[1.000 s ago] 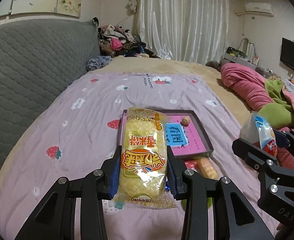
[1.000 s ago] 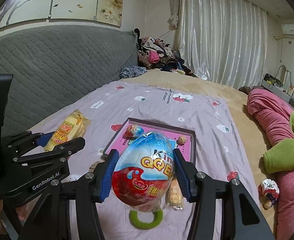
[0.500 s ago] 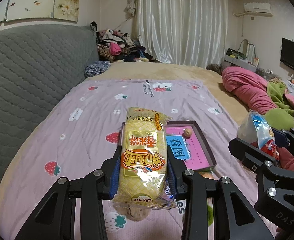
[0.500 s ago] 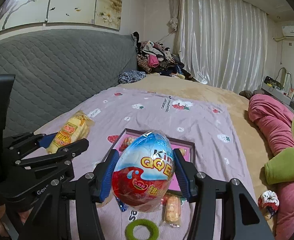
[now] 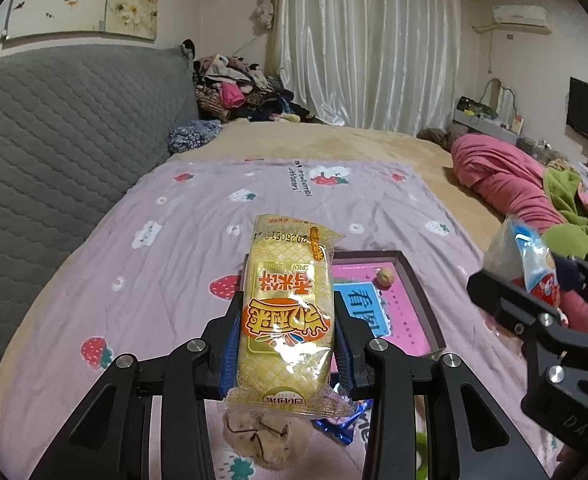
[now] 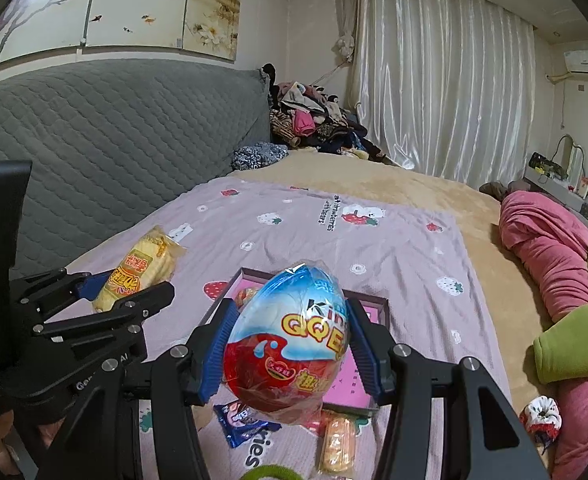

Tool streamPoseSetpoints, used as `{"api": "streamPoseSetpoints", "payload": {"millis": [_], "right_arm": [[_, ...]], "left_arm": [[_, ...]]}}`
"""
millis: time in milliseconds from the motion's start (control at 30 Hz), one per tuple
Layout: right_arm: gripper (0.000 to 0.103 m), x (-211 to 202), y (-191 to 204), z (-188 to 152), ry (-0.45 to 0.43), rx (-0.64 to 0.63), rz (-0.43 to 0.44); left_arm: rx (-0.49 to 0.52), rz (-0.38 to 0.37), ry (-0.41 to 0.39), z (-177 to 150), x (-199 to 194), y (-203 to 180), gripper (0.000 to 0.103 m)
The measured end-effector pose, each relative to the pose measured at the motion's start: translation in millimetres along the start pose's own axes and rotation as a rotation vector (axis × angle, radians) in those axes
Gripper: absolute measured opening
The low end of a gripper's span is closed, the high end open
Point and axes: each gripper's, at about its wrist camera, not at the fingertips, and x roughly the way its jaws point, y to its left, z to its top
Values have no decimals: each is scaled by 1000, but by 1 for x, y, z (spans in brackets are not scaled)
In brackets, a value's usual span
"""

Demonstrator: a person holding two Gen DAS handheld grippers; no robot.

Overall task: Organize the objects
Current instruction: 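Carry the bread pack and Kinder egg over the pink tray with both tools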

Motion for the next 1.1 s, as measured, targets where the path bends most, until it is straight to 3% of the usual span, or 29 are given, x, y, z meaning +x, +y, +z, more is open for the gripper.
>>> {"api": "streamPoseSetpoints", "payload": {"millis": [633, 1100], "right_arm": [[55, 73, -28, -2, 64, 29, -1], [55, 141, -73, -33, 137, 53, -17]], "left_arm": [[0, -9, 50, 9, 84, -5, 40], [17, 8, 126, -15, 167, 6, 40]]}}
